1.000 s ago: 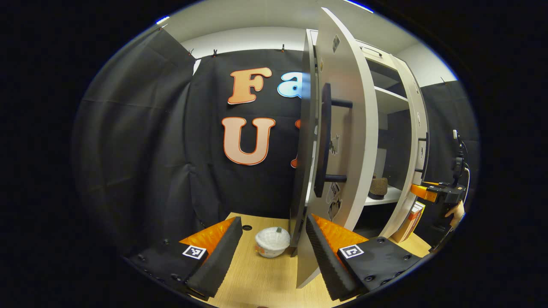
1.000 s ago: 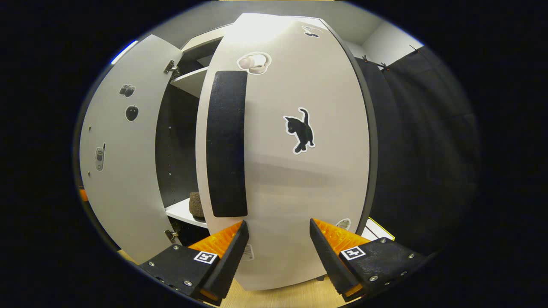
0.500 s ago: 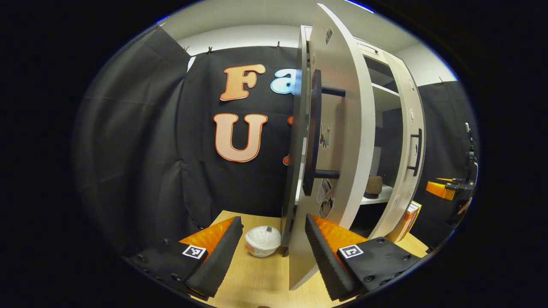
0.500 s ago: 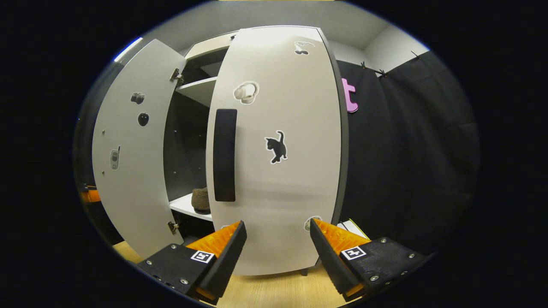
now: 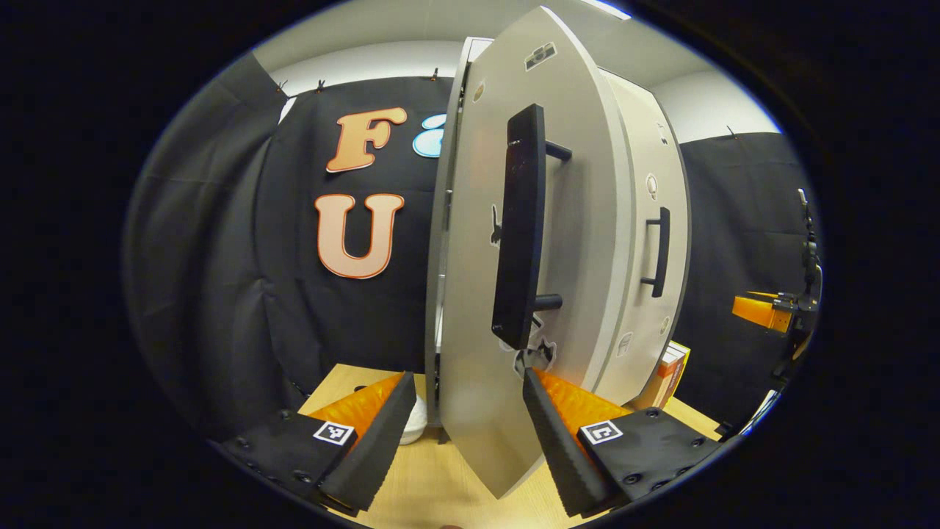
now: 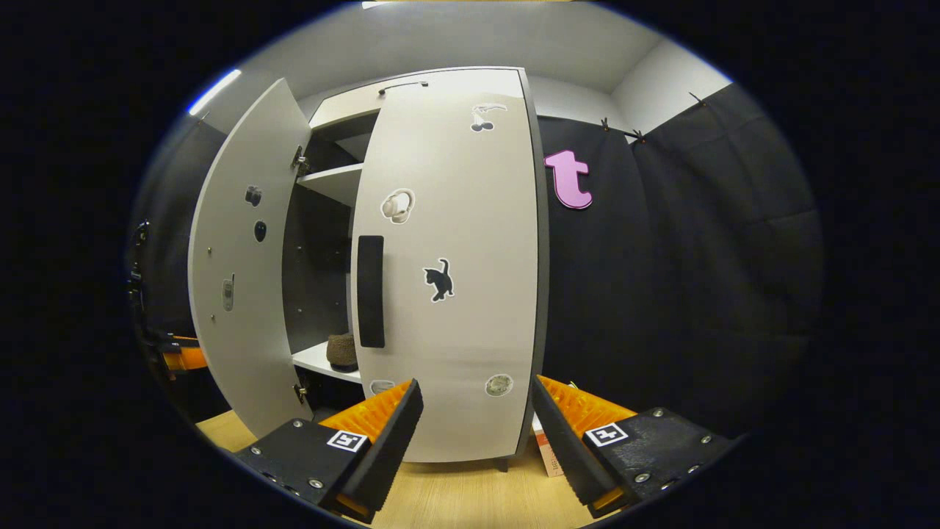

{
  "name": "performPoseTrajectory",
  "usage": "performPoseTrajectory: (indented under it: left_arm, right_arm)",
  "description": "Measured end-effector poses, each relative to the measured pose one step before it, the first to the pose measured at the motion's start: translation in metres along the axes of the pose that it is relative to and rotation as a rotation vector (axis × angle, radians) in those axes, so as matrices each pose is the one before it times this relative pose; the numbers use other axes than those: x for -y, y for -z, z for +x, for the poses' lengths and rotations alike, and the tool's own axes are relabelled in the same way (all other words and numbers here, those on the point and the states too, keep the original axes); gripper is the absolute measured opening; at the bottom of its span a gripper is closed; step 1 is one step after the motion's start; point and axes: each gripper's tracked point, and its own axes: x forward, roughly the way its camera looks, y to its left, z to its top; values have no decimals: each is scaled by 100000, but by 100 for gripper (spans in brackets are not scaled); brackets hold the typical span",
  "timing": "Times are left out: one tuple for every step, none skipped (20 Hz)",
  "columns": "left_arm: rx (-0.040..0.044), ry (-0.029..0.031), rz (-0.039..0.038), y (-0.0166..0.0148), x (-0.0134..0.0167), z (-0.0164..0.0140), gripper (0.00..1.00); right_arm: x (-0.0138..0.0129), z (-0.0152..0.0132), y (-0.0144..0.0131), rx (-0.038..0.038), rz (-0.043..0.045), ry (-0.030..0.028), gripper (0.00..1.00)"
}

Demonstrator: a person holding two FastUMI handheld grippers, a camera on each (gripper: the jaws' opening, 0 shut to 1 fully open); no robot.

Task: Grab one shoe with the right hand and put it into the shoe cabinet, grab the other shoe with the left hand and put it into the shoe cabinet; then close the right door with the right hand and the left door with the left hand.

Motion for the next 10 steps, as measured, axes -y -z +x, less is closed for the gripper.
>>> performPoseTrajectory:
  left_arm:
    - [279,-298,452,-415,305,637,96]
    - [-41,-308,334,-67,162,648,96]
    - [-331,-109,214,-74,184,637,96]
    - [-171,107,265,17,239,461,96]
    - [-90,273,171,147,-351,1054,93]
    - [-120,156,184,80,26,362,93]
    - [-297,141,203,-40,162,574,96]
    - [174,100,-414,127,132,585,98]
    - [-49,391,-531,-24,182,602,99]
    - [80,624,-387,84,280,572,99]
  right_arm:
    - [492,-234,0,-241,-683,695,92]
    - [409,-299,-5,-79,-210,461,92]
    - [342,-201,0,-84,202,220,92]
    - [304,-200,6,-56,358,254,92]
    - [325,-186,16,50,162,465,92]
    - [370,-75,108,-48,-36,669,92]
    - [339,-87,41,-57,-62,531,92]
    - [318,28,74,-40,20,687,92]
    - [327,-66,110,-248,17,495,92]
    - [288,-43,96,-78,-174,567,92]
